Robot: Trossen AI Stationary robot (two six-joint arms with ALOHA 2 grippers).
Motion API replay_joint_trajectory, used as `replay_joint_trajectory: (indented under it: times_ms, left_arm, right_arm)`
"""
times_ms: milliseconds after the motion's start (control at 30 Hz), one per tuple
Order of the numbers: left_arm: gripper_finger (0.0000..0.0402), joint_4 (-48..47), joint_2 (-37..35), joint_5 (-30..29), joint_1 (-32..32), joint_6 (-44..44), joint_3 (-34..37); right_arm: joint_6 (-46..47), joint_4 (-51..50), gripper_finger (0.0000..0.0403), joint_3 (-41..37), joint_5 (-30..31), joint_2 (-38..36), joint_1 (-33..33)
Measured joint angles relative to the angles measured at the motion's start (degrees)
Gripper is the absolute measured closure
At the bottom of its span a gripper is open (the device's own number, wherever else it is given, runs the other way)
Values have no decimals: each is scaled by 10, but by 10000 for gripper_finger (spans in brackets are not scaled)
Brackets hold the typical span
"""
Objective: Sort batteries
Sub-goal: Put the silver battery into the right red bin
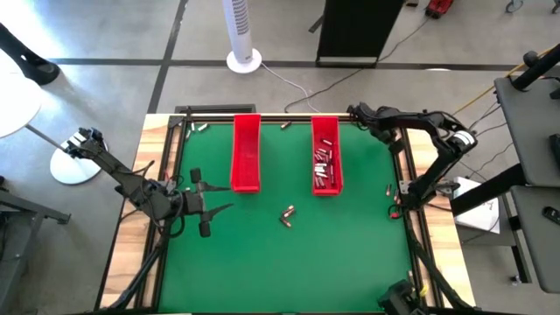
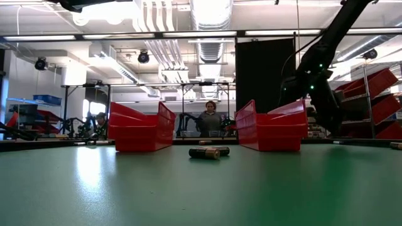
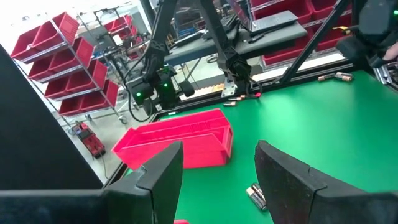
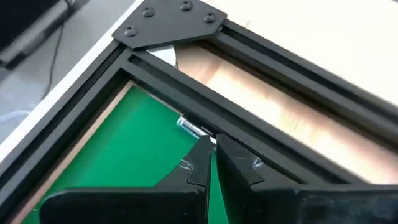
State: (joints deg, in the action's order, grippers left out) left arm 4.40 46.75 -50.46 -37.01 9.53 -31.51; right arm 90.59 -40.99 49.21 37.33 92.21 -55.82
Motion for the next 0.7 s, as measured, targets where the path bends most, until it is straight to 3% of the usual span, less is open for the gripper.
replay_joint_trajectory:
  times_ms: [200, 500, 700]
  left_arm:
    - [222, 0, 0, 0, 0, -2, 0]
    - [222, -4, 0, 0, 0, -2, 0]
    - [222, -10, 0, 0, 0, -8, 0]
  right_arm:
    - [98, 1, 385, -18, 53, 10, 35]
    - [69, 9, 385, -5, 40, 15, 18]
    - [19, -50, 385, 29, 13, 41, 10]
